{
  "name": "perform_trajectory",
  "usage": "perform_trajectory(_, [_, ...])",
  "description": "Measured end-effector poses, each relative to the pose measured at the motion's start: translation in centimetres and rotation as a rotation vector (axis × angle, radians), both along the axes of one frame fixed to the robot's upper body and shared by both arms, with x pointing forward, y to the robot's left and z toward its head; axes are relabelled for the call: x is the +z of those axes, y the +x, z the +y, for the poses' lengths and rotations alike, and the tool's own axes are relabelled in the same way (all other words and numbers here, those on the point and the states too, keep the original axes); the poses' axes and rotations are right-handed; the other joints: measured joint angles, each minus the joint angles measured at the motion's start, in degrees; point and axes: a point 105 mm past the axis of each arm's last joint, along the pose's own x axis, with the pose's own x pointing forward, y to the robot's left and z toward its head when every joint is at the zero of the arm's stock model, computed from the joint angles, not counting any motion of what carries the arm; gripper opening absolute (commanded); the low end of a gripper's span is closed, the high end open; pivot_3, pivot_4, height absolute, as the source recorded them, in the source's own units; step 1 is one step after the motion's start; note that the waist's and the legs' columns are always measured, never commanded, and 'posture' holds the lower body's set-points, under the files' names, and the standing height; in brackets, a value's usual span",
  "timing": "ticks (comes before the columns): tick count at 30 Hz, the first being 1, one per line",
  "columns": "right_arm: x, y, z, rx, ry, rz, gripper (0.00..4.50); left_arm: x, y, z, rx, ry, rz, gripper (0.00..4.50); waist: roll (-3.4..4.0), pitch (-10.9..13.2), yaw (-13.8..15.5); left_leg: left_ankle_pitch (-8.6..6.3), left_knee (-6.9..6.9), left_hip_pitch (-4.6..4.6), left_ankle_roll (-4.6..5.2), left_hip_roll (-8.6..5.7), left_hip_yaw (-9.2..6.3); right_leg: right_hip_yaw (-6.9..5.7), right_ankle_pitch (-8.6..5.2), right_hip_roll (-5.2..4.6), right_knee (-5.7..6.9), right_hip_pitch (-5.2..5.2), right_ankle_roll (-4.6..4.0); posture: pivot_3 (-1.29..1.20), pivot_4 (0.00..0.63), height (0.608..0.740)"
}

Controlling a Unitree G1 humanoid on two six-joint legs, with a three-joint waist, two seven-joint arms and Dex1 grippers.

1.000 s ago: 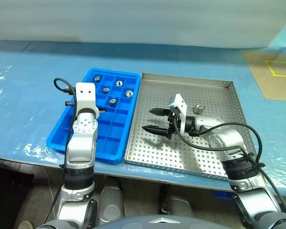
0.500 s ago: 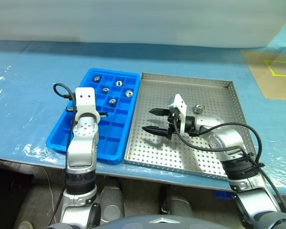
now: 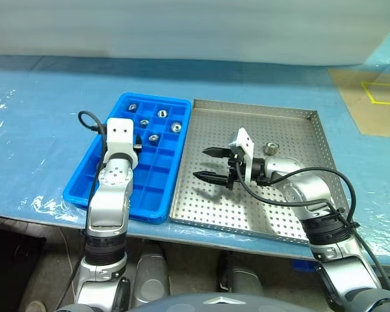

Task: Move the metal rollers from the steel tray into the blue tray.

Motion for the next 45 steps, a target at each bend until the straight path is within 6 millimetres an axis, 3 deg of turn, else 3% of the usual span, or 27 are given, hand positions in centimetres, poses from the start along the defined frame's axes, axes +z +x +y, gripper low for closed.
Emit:
perform_trajectory(7, [-0.3,0.1,-0.8,-0.056,0.005,0.019,4.50,1.7,1.1,-4.6,-0.309,-0.010,-0.091,3.24,0.01,0.0,-0.2,0.03,0.03,0.05,-0.04,0.00,0.01,0.05,0.01,0.01,0.08,0.01,0.00,0.13,0.150,0.740])
perform_trajectory(12, [0.1,0.1,-2.3,-0.124,0.001,0.002,4.50,1.6,1.7,-8.9,-0.592,-0.001,-0.103,3.24,0.01,0.0,-0.3,0.11,0.01,0.12,-0.18,-0.01,0.05,0.14,0.02,0.03,0.10,0.02,0.01,0.07,0.150,0.740])
perform_trajectory(15, [0.2,0.0,-3.2,-0.164,-0.003,0.000,4.50,1.6,2.2,-10.5,-0.714,-0.019,-0.096,3.24,0.02,0.0,-0.6,0.12,0.01,0.18,-0.19,-0.02,0.10,0.23,0.02,0.05,0.12,0.02,0.02,0.05,0.150,0.740])
perform_trajectory(19, [0.4,0.0,-4.6,-0.223,-0.014,-0.006,4.50,2.0,3.1,-11.5,-0.827,-0.019,-0.097,3.24,0.03,0.0,-1.0,0.13,0.01,0.27,-0.21,-0.03,0.12,0.30,0.03,0.07,0.16,0.06,0.02,0.00,0.150,0.740])
perform_trajectory(24, [0.4,-0.4,-6.3,-0.286,-0.039,-0.015,4.50,0.9,3.9,-13.2,-0.982,0.010,-0.039,3.24,0.04,0.0,-1.8,0.13,0.02,0.32,-0.21,-0.06,0.13,0.32,0.05,0.07,0.16,0.12,0.04,-0.04,0.150,0.740])
perform_trajectory(30, [0.2,-0.9,-7.1,-0.322,-0.050,-0.004,4.50,0.2,4.6,-14.8,-1.092,0.003,0.007,3.24,0.04,0.0,-2.2,0.14,0.02,0.41,-0.20,-0.06,0.13,0.37,0.06,0.09,0.18,0.19,0.03,-0.09,0.150,0.740])
perform_trajectory(45, [-0.2,-2.1,-9.0,-0.423,-0.077,0.007,4.50,-2.1,4.0,-18.2,-1.308,0.035,0.114,3.24,0.05,0.0,-3.5,0.11,0.06,0.51,-0.15,-0.11,0.14,0.39,0.06,0.06,0.15,0.33,0.04,-0.20,0.150,0.740])
